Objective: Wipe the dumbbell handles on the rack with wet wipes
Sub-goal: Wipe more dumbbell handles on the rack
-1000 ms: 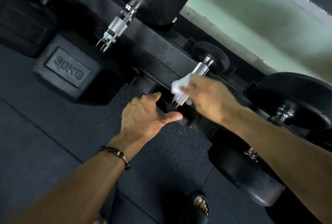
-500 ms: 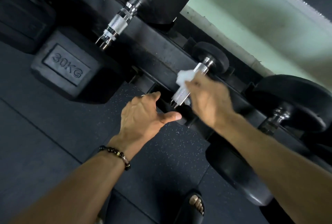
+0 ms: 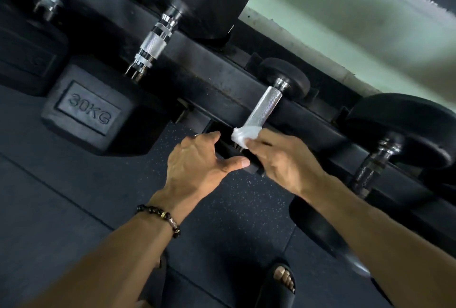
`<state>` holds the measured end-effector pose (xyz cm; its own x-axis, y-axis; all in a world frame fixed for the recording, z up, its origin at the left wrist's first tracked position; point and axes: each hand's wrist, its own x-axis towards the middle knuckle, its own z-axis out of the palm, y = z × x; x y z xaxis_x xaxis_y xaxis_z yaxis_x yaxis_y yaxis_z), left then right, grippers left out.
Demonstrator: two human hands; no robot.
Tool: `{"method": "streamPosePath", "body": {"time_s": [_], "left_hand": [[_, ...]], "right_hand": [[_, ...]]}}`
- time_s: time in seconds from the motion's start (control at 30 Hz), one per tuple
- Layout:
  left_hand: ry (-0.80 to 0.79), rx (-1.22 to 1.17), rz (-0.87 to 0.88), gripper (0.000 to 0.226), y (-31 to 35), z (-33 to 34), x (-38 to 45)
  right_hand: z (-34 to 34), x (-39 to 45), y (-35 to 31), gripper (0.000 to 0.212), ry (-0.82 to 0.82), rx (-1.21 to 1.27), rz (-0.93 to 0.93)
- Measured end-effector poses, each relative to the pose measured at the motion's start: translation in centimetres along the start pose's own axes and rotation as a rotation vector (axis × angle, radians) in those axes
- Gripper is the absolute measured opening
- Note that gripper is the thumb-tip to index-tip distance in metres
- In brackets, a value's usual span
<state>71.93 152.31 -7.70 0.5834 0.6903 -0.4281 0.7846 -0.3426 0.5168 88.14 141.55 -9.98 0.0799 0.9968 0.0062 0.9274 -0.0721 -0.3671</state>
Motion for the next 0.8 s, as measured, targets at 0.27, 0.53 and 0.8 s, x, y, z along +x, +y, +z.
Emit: {"method": "streamPosePath", "body": {"time_s": [0.27,0.53,0.8], "left_hand": [[-0.121,-0.244,-0.050,0.066,-1.5,-1.5,1.5],[-0.188,-0.345,0.056,0.019,-3.0,-1.7,2.4],[0.111,-0.005,0.105,0.073,-0.7,0.2,-0.7]], "right_hand": [[-0.1,4.4,0.0,0.024,0.526,0.297,0.679],[1.0,2.4,-2.2,0.024,0.235,0.368,0.426],[1.5,3.8,-2.1,0.012,0.504,0.384,0.549]]}}
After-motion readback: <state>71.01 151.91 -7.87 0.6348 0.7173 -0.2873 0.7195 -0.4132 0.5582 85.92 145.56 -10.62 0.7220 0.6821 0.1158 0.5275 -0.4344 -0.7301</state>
